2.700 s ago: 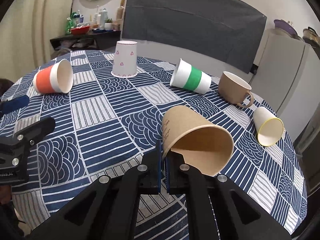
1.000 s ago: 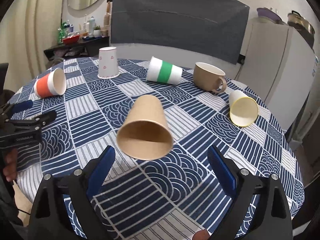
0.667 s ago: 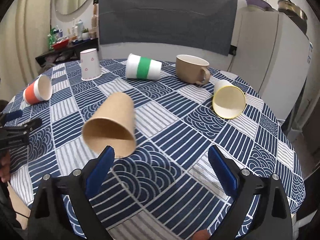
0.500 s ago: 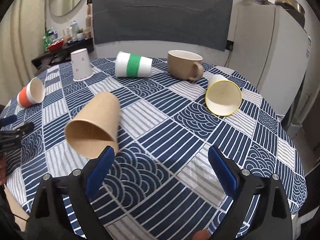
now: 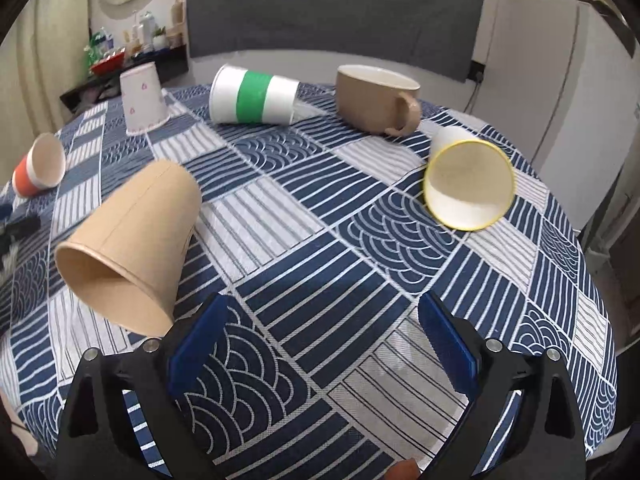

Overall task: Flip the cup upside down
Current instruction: 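Lift the tan kraft cup with the right gripper and swing it toward the left tool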

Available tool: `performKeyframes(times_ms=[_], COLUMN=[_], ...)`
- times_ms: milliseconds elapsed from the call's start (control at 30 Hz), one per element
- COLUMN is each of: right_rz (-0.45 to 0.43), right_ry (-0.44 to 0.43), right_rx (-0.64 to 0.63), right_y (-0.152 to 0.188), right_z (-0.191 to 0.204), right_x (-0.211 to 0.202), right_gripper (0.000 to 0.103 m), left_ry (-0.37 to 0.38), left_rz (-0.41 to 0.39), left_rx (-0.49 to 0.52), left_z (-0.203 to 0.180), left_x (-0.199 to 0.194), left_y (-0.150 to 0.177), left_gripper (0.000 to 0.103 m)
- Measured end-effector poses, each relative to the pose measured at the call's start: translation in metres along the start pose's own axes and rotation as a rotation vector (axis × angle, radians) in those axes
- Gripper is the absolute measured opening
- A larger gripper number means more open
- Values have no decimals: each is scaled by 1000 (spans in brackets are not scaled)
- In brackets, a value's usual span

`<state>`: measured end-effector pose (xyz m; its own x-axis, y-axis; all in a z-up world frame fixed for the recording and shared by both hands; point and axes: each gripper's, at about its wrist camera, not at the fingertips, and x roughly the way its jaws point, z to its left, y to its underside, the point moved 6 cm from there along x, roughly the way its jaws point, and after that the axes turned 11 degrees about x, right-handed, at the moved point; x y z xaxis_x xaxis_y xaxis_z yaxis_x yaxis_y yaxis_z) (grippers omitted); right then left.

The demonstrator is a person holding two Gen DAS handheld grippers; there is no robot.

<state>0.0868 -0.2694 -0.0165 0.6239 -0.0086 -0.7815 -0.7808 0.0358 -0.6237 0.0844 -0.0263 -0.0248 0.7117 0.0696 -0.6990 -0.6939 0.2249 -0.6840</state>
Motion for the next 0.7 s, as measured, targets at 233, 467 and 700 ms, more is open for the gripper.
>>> performKeyframes(times_ms=[233,467,700], right_rz=[50,61,43], right_ry=[-67,-81,-96], right_rx=[60,76,97], right_y=[1,2,2], right_z=[-7,-7,-11], right_x=[7,8,5], right_gripper=[95,95,95], left_ry=[79,127,207], left_rz=[-21,12,161], left_rx=[140,182,173], left_z=[-60,-102,-126], left_x=[-14,-9,18], left_y=[-52,-91,-91], left_gripper=[97,97,97])
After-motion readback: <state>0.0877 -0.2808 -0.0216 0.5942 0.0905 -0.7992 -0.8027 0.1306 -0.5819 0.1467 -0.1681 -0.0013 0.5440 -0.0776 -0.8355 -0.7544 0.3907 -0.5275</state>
